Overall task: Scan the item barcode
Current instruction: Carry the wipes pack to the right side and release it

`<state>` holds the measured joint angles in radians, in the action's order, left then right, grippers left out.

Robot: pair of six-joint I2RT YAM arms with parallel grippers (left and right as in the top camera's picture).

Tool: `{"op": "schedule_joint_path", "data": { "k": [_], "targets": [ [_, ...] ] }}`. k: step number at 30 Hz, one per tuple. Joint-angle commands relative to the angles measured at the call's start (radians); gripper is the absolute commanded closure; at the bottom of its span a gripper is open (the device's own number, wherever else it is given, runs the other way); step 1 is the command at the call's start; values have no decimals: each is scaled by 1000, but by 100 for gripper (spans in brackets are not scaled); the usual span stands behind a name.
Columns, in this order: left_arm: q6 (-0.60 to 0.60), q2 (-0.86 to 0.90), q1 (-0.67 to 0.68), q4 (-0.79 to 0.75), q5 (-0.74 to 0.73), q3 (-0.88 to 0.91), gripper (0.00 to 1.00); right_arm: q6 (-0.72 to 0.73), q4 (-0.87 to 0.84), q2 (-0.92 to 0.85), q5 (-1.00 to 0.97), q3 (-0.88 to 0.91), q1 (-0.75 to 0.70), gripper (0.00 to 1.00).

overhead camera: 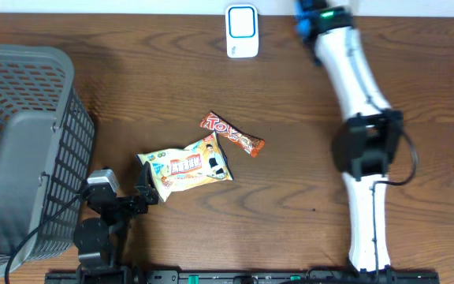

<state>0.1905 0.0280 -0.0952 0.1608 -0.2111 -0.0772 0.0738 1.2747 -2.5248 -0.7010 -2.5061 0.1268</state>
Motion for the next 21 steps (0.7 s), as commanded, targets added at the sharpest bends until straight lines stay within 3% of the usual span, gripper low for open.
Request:
{"op": "schedule_joint_path", "data": {
  "k": [1,7,15,16,17,18,20,21],
  "targets": [
    [9,-3,3,11,-6,23,2,435,45,24,-63,34,-137,99],
    [9,-3,3,11,-6,23,2,589,38,24,-14,143,-301,99],
    [9,-3,3,11,-6,23,2,724,39,24,-14,252,-381,98],
    [9,-3,3,11,-6,23,2,735,40,24,-13,260,-383,82],
    [9,-3,3,11,-6,23,2,737,43,24,-13,267,-383,52],
    [9,-3,3,11,-6,23,2,737,45,24,-14,268,-383,29],
    [9,-3,3,11,-6,23,2,737,54,26,-27,268,-380,3],
    [9,-3,3,11,-6,23,2,738,60,31,-42,268,-378,1]
  ]
}}
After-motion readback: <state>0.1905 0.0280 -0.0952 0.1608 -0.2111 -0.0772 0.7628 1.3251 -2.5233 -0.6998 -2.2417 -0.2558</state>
